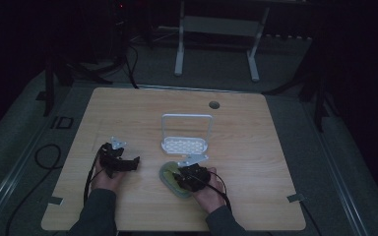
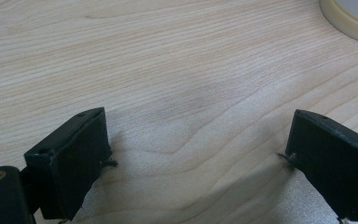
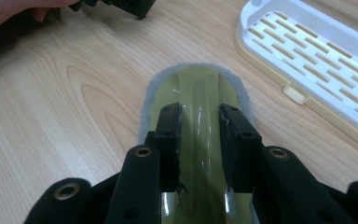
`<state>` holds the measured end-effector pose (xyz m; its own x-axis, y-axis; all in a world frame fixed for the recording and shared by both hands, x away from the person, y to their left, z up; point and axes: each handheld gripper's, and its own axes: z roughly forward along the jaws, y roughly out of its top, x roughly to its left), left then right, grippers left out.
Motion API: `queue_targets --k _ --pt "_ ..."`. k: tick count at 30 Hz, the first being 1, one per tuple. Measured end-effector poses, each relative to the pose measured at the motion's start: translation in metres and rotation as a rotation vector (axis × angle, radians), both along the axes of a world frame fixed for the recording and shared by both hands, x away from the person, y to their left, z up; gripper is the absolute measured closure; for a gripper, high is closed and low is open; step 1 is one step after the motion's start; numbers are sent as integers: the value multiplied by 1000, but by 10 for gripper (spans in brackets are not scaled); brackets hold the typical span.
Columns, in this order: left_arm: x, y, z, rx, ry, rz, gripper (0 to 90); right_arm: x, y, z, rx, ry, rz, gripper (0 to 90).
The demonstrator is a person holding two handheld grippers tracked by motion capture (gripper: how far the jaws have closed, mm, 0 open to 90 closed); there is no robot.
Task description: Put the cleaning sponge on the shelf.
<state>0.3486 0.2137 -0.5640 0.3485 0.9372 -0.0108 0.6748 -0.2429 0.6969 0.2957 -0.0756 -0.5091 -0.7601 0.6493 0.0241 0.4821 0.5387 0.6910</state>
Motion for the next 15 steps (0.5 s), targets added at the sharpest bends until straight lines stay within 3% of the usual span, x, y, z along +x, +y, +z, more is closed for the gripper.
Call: queue_targets --k 15 --pt "0 0 0 0 0 0 60 1 -12 4 -22 -14 0 708"
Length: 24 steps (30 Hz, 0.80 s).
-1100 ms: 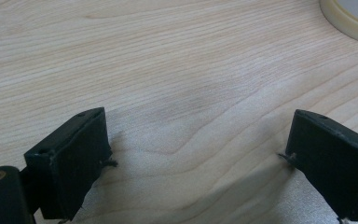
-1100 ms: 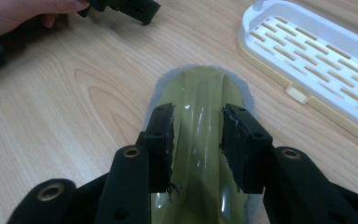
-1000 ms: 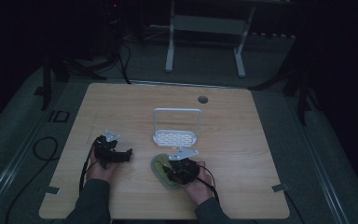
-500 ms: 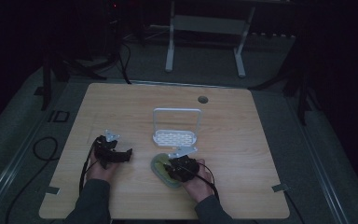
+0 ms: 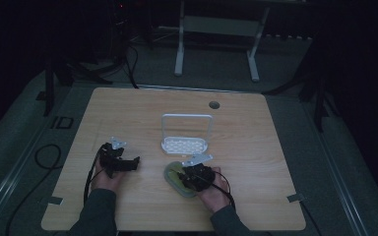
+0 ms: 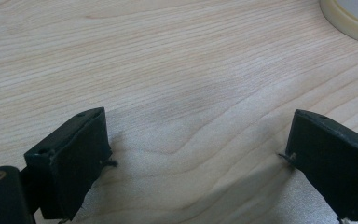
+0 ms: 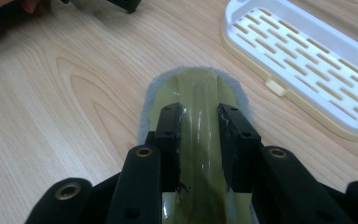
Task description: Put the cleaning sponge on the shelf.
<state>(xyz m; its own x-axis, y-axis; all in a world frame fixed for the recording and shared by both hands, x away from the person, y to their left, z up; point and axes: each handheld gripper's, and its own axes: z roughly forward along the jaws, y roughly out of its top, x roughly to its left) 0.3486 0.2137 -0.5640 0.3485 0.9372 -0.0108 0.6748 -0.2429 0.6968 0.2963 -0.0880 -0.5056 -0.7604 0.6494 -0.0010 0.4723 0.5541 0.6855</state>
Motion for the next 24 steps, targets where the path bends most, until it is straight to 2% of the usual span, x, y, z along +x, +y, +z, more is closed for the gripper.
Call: queue_targets --k 15,24 --pt "0 0 0 0 -1 0 60 4 -25 6 -30 -6 -20 709" --pt "0 0 0 0 -1 0 60 6 -38 9 -69 0 -14 709"
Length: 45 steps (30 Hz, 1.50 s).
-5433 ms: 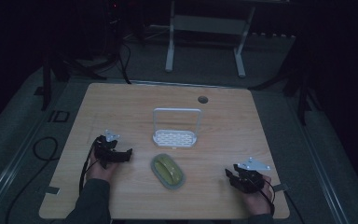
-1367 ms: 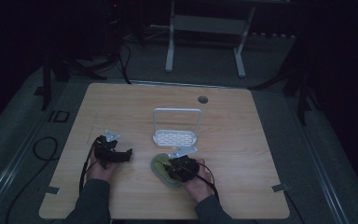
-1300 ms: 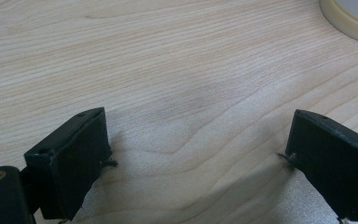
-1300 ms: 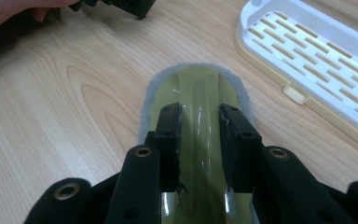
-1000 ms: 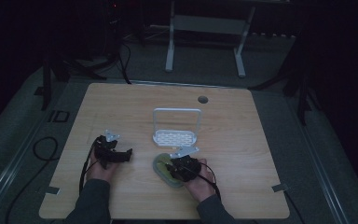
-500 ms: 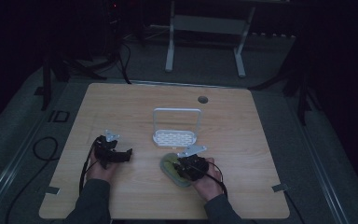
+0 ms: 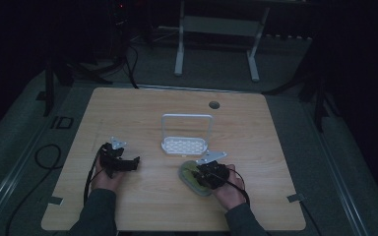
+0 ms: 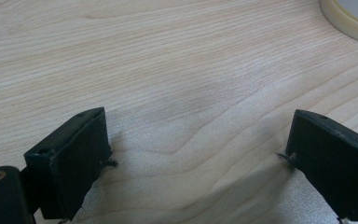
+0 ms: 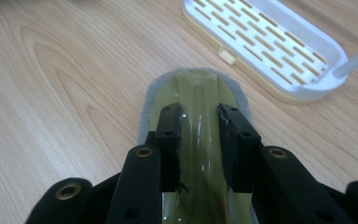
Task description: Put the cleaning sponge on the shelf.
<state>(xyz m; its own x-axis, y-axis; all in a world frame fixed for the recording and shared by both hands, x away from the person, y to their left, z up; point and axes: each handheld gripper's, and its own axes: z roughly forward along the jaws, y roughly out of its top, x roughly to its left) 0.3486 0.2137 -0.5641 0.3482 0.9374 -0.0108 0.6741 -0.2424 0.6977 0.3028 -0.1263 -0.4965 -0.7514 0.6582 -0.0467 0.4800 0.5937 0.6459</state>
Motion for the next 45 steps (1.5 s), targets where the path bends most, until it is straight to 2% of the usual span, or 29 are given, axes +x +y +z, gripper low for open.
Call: queue_targets --k 14,25,45 --pt "0 0 0 0 0 0 60 8 -15 8 -89 30 32 708" --pt "0 0 0 0 0 0 60 12 -18 9 -136 73 36 709" --pt "0 0 0 0 0 0 60 24 -18 16 -247 142 81 709"
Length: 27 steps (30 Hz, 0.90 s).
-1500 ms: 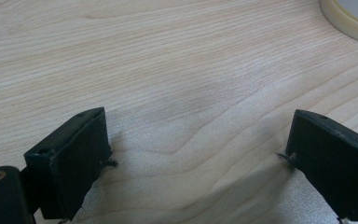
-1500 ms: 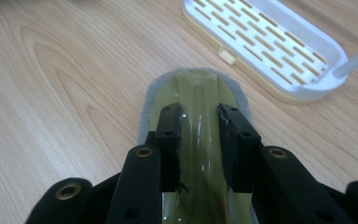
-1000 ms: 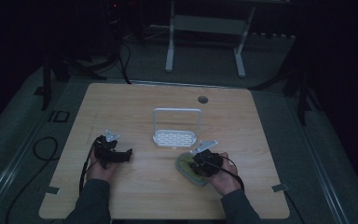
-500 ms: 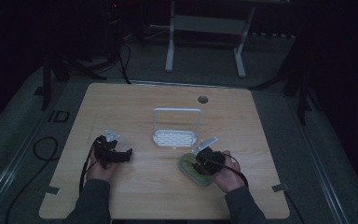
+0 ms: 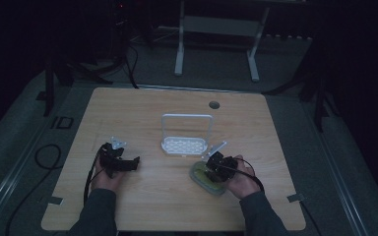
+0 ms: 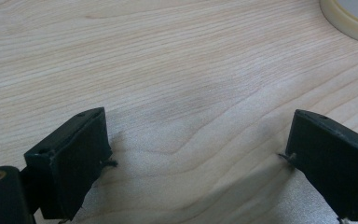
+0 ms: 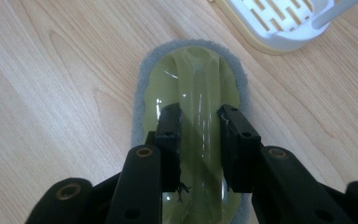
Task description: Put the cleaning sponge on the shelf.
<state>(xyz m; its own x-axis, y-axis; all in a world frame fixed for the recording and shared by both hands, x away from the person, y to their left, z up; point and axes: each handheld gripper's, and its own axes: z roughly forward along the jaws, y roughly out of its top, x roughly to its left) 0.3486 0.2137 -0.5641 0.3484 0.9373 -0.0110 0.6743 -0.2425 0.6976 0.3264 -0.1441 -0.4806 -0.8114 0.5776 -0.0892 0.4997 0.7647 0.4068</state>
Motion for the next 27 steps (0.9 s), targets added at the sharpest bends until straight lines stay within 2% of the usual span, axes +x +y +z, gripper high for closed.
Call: queue_targets --k 10,19,20,27 --pt "0 0 0 0 0 0 60 8 4 3 -70 41 26 709" --pt "0 0 0 0 0 0 60 12 6 2 -102 65 45 710" --pt "0 0 0 0 0 0 60 14 7 3 -119 76 61 710" --pt "0 0 0 -1 0 0 60 17 11 6 -137 94 94 712"
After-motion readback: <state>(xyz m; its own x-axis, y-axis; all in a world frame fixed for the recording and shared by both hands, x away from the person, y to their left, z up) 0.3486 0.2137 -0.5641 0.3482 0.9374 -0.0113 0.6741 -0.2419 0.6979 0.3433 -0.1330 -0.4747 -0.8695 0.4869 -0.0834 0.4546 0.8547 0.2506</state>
